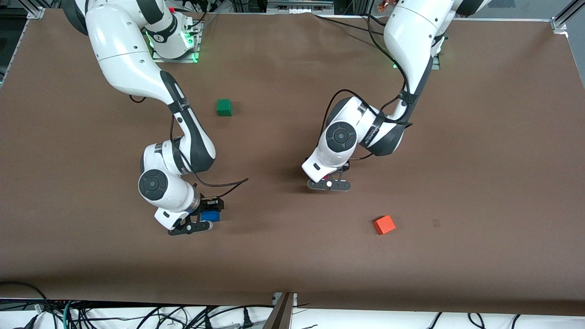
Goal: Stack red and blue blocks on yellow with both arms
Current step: 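Lower the red cube onto the yellow cube while the right gripper grasps blue, then open the left gripper and lift away while the right gripper lifts blue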
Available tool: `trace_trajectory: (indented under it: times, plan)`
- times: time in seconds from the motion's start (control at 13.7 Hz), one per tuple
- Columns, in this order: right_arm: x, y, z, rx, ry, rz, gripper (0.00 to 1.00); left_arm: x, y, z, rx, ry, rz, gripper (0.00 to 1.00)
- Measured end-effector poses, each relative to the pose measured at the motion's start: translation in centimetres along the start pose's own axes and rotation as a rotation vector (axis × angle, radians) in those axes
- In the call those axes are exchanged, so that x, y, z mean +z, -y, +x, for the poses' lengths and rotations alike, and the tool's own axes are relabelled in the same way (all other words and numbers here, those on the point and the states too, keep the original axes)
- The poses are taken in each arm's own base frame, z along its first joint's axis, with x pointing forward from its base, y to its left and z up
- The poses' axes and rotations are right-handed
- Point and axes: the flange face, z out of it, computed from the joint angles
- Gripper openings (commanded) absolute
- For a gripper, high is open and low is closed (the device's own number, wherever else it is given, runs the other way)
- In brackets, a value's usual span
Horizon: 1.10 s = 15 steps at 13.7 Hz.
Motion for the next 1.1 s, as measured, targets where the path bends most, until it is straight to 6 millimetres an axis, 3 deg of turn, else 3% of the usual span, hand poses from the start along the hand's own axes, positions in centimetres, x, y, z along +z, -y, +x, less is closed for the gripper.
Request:
trace_trajectory:
  times: [0.15,0.51,0.66,0.8,0.88,0.95,1.1]
  plan:
    - [0.0,0.0,0.0,0.0,-0.001,0.0,0.46,0.0,-0.5,-0.3,0.004,0.0,0.001,0.0]
    - [-1.6,0.1,0.7,0.01,-0.013,0.002,0.46,0.1,-1.3,-1.3,0.015,0.004,0.008,0.0]
    - [-4.0,0.1,1.0,0.016,0.003,0.0,0.46,0.1,-1.1,-1.6,0.014,0.008,0.012,0.0]
    - [-8.1,0.3,1.6,0.015,0.023,0.001,0.46,0.1,-0.9,-1.8,0.013,0.012,0.015,0.04]
    - [-10.3,0.5,1.9,0.013,0.027,0.003,0.46,0.2,-0.8,-1.9,0.013,0.013,0.016,0.75]
    - [-12.4,0.8,2.1,0.014,0.026,0.006,0.46,0.1,-0.8,-1.9,0.012,0.013,0.016,1.0]
    - [-14.4,1.4,2.1,0.035,0.029,0.009,0.46,0.0,-0.7,-1.7,0.004,0.008,0.015,1.0]
